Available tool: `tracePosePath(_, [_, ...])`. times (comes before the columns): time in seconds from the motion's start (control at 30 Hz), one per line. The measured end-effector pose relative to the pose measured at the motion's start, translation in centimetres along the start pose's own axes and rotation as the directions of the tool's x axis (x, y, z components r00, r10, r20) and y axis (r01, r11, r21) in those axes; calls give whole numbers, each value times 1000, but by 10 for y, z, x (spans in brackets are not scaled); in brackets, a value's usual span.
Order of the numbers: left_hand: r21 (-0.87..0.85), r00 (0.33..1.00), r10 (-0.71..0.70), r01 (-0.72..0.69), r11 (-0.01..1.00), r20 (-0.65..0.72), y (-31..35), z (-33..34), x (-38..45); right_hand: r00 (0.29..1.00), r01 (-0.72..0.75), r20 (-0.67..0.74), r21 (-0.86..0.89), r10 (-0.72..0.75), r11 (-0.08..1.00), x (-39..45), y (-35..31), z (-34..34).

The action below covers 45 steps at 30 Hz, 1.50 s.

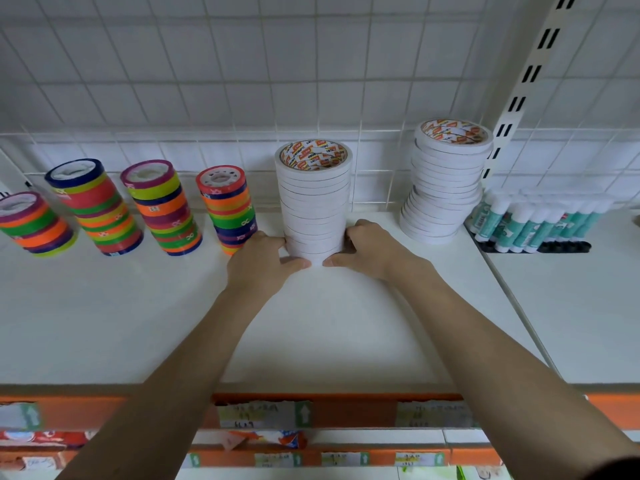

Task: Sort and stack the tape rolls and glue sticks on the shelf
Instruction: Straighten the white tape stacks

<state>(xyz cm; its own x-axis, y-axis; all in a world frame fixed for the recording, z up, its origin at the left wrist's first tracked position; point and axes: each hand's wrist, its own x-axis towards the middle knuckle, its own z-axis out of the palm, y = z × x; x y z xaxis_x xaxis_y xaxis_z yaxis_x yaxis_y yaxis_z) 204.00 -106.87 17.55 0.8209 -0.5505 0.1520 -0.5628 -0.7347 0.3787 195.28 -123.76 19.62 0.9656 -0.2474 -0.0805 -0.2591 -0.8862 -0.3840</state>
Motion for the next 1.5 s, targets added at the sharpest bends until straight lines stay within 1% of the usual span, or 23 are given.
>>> tracePosePath(0.27, [43, 999, 25, -26, 999, 36, -3, -1, 7, 1000, 8, 15, -31, -8, 999, 5, -2, 2])
tracePosePath(0.57, [23, 998, 22, -23, 999, 54, -3, -4, 3, 999, -36, 2, -15, 36, 999, 4, -6, 3])
tracePosePath(0.7, [38, 999, 17, -18, 999, 42, -1, -8, -1, 997, -62, -35, 3, 62, 998, -3, -11, 4])
tracePosePath(0.83, [-29, 998, 47, -46, 999, 32, 3, -15, 1, 996, -33, -85, 52, 38, 998, -12, -15, 4])
tracePosePath(0.93, [-23, 995, 67, -66, 998, 68, 6, -20, 1, 996, -31, -84, 46, 35, 998, -13, -15, 2])
tracePosePath(1.03, [60, 991, 16, -24, 998, 134, 13, -24, -3, 996, -66, -57, 40, 68, 997, -14, -11, -1])
tracePosePath(1.1, [158, 986, -26, 0, 987, 163, 21, -23, -7, 995, -90, -48, 34, 91, 995, -18, -4, -4])
tracePosePath(1.2, [283, 990, -78, 42, 958, 119, 44, -20, -17, 994, -102, -44, -34, 101, 994, -30, 13, -10])
tracePosePath(1.3, [384, 992, -77, 34, 923, 96, 80, -10, -30, 993, -111, -57, -77, 107, 991, -47, 37, -17])
tracePosePath(1.37, [393, 991, -71, 21, 919, 113, 107, 0, -34, 988, -140, -71, -81, 134, 987, -60, 55, -24])
tracePosePath(1.5, [295, 991, -28, -12, 955, 130, 149, 17, -23, 971, -222, -120, -104, 209, 970, -81, 90, -42])
